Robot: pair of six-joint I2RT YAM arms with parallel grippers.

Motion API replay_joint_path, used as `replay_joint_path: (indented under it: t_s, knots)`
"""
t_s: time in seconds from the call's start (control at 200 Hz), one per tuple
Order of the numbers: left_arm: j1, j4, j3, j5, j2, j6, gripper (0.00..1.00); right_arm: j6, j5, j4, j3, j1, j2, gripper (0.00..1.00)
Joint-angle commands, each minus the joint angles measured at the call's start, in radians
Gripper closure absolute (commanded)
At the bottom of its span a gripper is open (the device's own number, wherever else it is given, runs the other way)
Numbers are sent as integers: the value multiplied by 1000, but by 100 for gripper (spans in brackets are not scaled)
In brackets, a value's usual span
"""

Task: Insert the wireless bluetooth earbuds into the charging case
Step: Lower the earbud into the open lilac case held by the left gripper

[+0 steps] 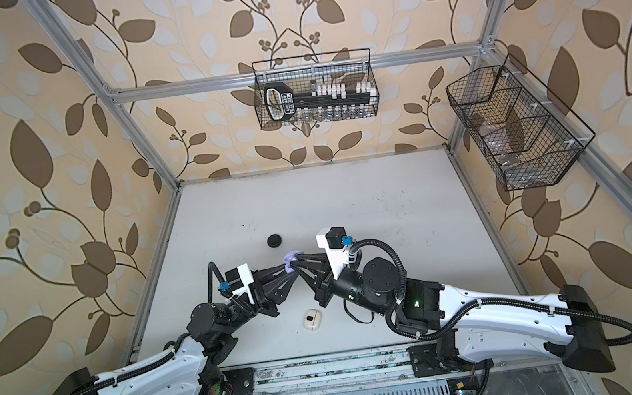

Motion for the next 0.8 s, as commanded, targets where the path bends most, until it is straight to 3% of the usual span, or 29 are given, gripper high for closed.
replay_joint_path:
  t_s: [0.0,0.795]
  knots:
    - [-10,102,27,34,4,-18,100,-23,35,16,35,5,4,84]
    - [-14,128,28,41,24,-27,100,-14,70,29,36,7,57,87]
